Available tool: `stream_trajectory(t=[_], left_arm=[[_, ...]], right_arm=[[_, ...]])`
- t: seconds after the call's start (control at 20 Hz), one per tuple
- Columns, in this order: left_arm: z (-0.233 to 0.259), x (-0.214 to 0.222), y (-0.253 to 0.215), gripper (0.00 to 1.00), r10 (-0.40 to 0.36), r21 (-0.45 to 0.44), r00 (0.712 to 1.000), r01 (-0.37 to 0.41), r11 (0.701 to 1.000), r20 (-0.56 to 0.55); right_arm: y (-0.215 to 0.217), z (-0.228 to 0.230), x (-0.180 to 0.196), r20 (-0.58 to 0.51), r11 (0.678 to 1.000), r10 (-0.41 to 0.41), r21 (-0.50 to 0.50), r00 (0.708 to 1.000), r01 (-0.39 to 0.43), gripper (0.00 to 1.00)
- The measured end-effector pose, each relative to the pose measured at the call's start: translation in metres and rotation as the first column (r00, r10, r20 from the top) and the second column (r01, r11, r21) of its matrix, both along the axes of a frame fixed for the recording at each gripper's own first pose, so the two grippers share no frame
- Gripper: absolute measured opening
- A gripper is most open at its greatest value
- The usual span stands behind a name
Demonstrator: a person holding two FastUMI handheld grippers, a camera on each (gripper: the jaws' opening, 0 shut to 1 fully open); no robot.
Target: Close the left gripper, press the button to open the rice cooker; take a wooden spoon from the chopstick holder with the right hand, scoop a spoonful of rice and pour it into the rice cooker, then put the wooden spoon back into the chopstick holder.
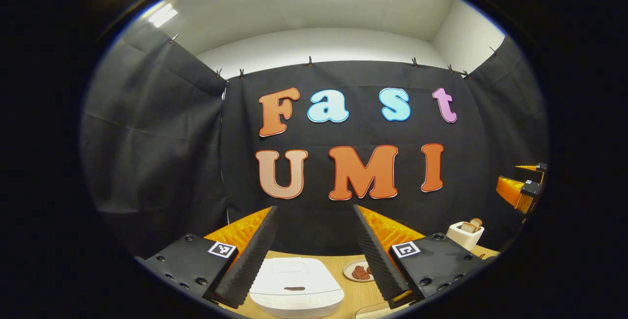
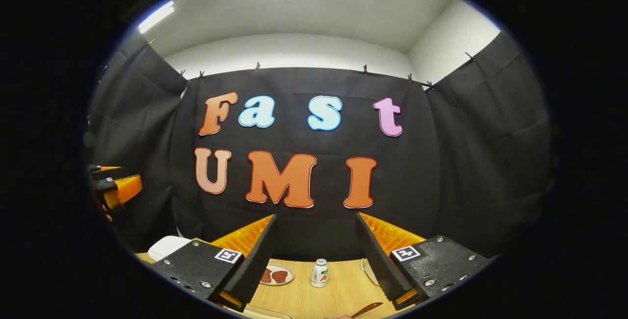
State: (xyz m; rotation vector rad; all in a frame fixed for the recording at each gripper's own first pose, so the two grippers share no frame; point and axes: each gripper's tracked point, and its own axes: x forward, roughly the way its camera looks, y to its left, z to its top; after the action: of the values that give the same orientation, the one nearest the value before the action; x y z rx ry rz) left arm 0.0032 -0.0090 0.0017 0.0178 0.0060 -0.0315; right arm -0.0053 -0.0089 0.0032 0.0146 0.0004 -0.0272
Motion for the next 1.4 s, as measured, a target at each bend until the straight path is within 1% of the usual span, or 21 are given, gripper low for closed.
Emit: stream_trajectory(t=[0.2,0.45,0.65,0.85,1.0,1.1,1.2,1.3,1.4], left_arm=[[0.006,0.0,0.001,0.99,-0.004,0.005,1.0,0.004,1.0,0.004],[0.018,0.006,0.014,0.99,0.025,0.011,0.999,-0.025,1.0,0.022],[0.023,0.01,0.006,0.99,-0.001,0.029,0.999,0.0,1.0,0.034],[0.02,0.014,0.005,0.46,-0.003,0.055,1.0,0.002,0.998,0.011],[0.006,0.019,-0.001,0.07,-0.025,0.03,0.998,0.027,0.999,-0.05],[-0.005,0.027,0.004,0.07,-0.01,0.02,0.994,0.012,1.0,-0.106],[-0.024,0.032,0.004,0.08,-0.013,-0.019,0.981,0.009,1.0,-0.193],[-0.05,0.037,0.015,0.08,0.005,-0.044,0.956,-0.018,0.999,-0.292],[-0.078,0.042,0.02,0.07,0.0,-0.077,0.915,-0.033,0.996,-0.402]], right_arm=[[-0.001,-0.004,0.002,-0.016,1.0,0.001,0.016,1.0,-0.001,0.95],[-0.006,-0.001,0.004,-0.003,1.0,-0.009,0.006,1.0,0.009,0.96],[-0.008,0.001,0.005,0.003,1.0,-0.011,0.017,1.0,0.011,0.95],[-0.009,-0.003,0.005,-0.003,1.0,-0.015,0.008,1.0,0.015,0.95],[-0.012,-0.002,0.004,-0.002,1.0,-0.02,0.002,1.0,0.02,0.95],[-0.014,-0.003,0.003,-0.004,1.0,-0.027,-0.001,1.0,0.027,0.95],[-0.018,-0.004,0.001,-0.007,0.999,-0.035,-0.005,0.999,0.035,0.95],[-0.023,-0.007,-0.002,-0.015,0.999,-0.048,-0.013,0.999,0.048,0.95],[-0.029,-0.01,-0.005,-0.025,0.998,-0.067,-0.021,0.997,0.066,0.95]])
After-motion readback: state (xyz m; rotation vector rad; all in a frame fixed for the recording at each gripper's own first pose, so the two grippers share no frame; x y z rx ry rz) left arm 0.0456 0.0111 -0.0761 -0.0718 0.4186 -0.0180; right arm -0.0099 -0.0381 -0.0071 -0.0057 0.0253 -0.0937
